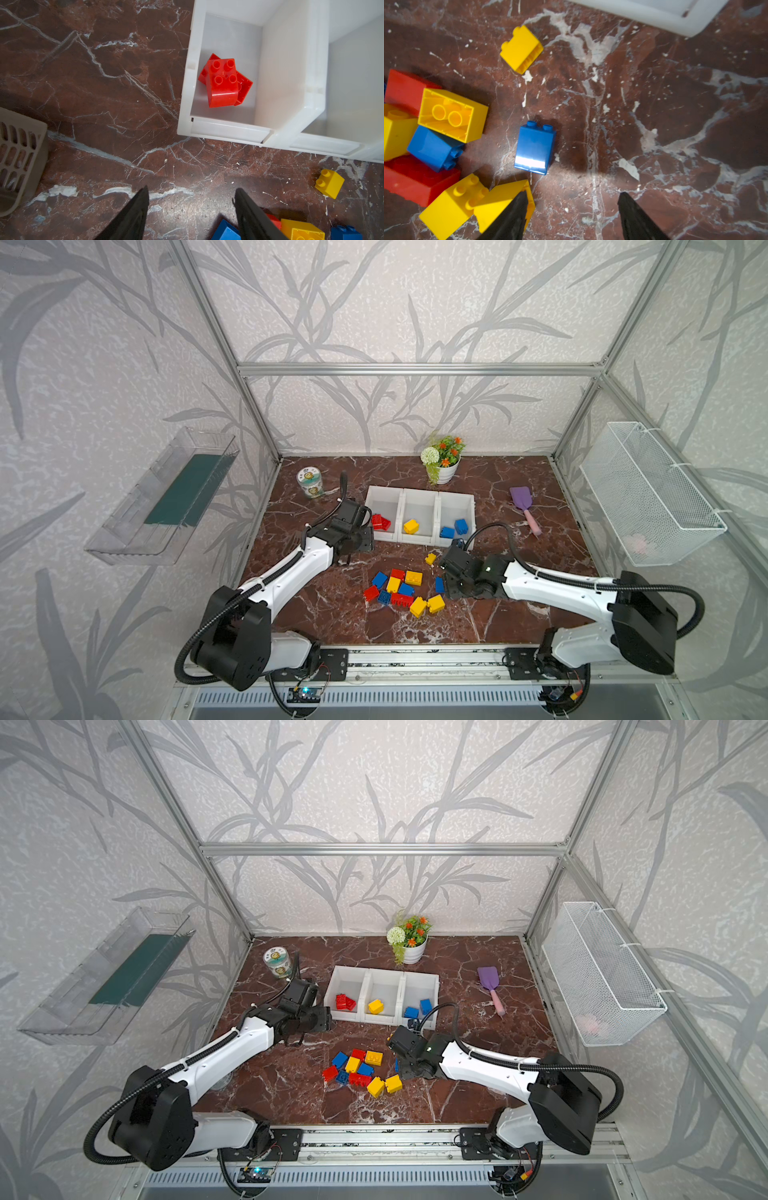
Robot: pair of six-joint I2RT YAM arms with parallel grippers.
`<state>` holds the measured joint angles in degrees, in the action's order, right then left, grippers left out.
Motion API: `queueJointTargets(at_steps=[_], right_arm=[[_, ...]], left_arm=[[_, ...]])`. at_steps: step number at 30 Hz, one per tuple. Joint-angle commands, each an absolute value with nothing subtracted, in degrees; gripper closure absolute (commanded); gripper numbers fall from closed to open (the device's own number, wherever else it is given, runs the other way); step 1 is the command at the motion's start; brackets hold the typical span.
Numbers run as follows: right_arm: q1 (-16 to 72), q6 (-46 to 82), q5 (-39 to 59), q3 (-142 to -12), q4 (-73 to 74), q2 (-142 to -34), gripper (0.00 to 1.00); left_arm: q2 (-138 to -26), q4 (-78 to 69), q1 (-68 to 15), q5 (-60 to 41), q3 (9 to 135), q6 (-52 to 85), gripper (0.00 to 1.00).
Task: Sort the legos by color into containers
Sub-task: 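Lower the right gripper onto a yellow brick and grasp it while the left gripper withdraws, then carry the yellow brick with the right gripper over the middle compartment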
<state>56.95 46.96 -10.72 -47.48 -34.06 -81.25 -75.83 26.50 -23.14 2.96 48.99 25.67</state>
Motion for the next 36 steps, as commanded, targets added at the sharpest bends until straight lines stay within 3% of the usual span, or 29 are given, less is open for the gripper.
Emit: queueJointTargets(at_steps=[1,18,29,36], right_arm=[[59.9,47.3,-9.7,-49.5,-33.9,-82.7,0.3],[64.8,47.8,-6.5,-54.0,-33.5,-90.5,0.31],[64.9,50.2,-7.3,-51.8,-34.5,-89.3,0.44],[64.9,51.1,-7.4,-50.1,-34.2,-87.4,0.44]], left_arm=[[-74.5,27.0,-22.9,3.7,47.9,27.3,0.32],[-72.9,25.8,-22.8,2.6,45.3,28.2,0.32],[-72.7,25.1,-22.9,2.5,44.3,28.5,0.32],[-71.9,25.1,-22.9,2.9,43.5,28.8,0.31]])
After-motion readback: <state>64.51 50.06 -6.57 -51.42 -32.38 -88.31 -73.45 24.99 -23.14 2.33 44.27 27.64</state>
